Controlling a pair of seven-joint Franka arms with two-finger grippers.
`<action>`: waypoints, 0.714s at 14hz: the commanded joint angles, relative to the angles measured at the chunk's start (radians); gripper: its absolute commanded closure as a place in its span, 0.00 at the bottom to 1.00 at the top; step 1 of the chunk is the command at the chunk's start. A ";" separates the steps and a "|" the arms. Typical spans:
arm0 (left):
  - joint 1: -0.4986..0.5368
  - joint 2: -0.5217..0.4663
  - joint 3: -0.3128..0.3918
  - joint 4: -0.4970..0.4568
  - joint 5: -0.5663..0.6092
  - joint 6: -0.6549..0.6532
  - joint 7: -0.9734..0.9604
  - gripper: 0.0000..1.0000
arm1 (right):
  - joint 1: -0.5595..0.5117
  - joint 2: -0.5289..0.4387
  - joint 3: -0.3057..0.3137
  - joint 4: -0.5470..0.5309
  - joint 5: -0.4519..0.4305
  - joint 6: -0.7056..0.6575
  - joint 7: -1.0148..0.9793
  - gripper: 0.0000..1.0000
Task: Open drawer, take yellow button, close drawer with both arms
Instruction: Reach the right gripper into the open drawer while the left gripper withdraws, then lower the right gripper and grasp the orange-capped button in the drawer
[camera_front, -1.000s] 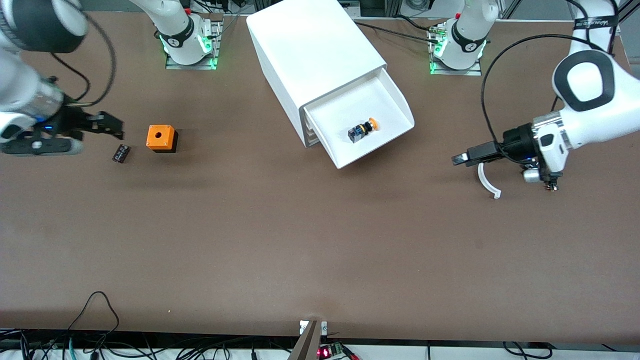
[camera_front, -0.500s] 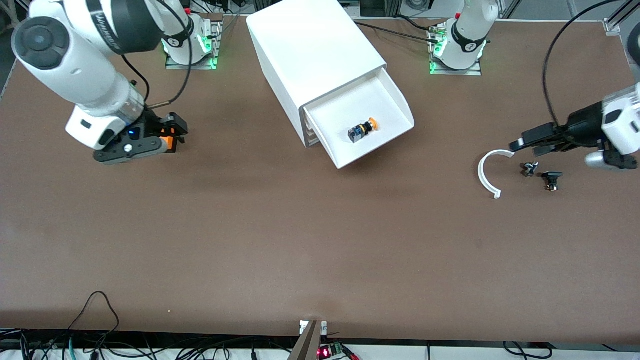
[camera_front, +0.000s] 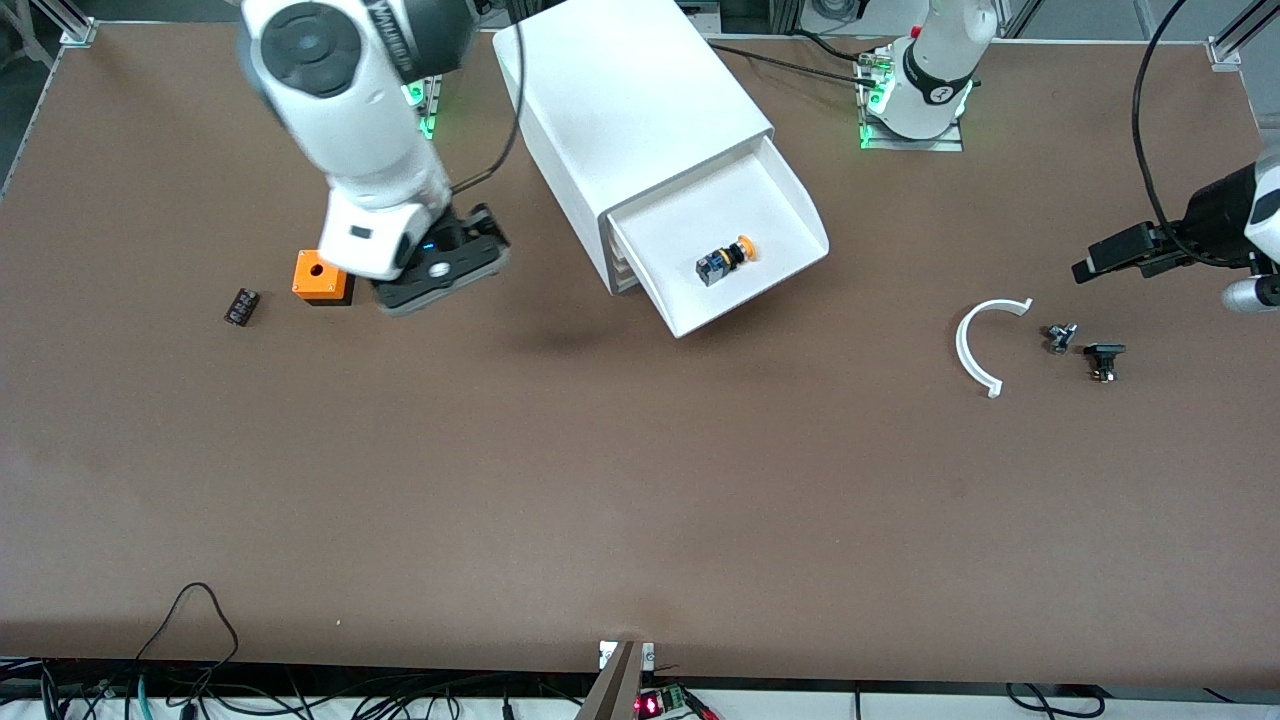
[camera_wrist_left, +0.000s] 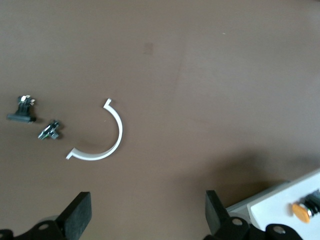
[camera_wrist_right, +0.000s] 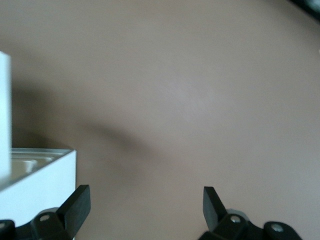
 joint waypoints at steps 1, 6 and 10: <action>-0.027 0.001 -0.033 0.042 0.080 -0.050 -0.118 0.00 | 0.079 0.122 0.013 0.150 0.007 0.012 -0.143 0.00; -0.058 -0.002 -0.071 0.064 0.157 -0.048 -0.121 0.00 | 0.100 0.283 0.116 0.346 0.070 0.012 -0.332 0.00; -0.061 -0.002 -0.094 0.067 0.207 0.004 -0.103 0.00 | 0.101 0.311 0.167 0.373 0.099 -0.005 -0.541 0.00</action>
